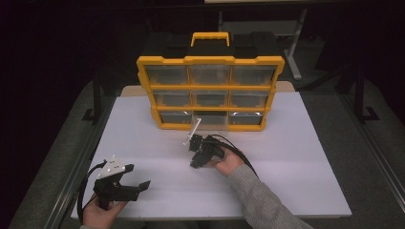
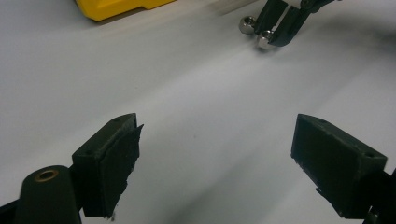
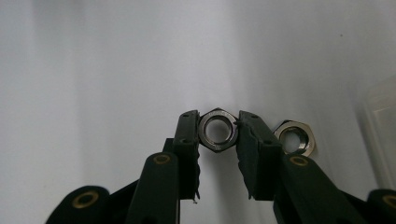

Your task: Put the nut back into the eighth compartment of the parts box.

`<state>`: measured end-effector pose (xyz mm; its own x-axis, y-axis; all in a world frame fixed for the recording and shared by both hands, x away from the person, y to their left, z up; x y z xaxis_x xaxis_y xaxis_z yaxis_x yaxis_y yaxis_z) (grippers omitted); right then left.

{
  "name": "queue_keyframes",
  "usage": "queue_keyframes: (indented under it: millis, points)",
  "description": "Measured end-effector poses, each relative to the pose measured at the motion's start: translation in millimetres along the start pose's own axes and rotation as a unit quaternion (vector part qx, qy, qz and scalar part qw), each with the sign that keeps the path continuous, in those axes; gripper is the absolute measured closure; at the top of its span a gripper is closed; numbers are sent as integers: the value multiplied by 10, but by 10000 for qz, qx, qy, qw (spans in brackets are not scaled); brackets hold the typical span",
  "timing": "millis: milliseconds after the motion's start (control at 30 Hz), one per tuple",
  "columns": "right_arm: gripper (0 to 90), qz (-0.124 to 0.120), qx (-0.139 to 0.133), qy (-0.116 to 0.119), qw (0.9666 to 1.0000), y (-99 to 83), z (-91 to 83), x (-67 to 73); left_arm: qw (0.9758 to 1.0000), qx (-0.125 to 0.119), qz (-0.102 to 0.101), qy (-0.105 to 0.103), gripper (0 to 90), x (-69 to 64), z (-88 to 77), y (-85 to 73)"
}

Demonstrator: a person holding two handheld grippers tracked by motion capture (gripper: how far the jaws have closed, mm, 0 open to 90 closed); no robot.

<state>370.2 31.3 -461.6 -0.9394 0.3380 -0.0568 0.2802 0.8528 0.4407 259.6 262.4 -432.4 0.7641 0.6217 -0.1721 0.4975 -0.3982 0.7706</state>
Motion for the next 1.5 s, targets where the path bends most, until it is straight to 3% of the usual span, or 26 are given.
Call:
queue_keyframes:
  millis: [567,1033,1500]
  points:
    - [686,-170,-316,123,9993,120,-406,-35,10000,32,14,-8,150,-7,0,1]
    - [686,-4,-543,79,9985,235,-778,-203,10000,2,17,7,150,-3,-9,4]
    - [686,95,-712,-291,9970,337,-1137,-450,10000,-50,-46,4,150,-7,-5,5]
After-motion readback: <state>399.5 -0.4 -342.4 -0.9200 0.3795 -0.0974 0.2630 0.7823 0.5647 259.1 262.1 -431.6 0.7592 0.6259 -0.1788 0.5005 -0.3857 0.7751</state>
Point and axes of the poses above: each handheld gripper's, and its own axes: z roughly forward along the jaws, y roughly out of its top, x roughly to its left, the point moved 5 cm from there along z, roughly forward along the jaws, and after that the axes turned 12 degrees about -y, right-handed, at the moved point
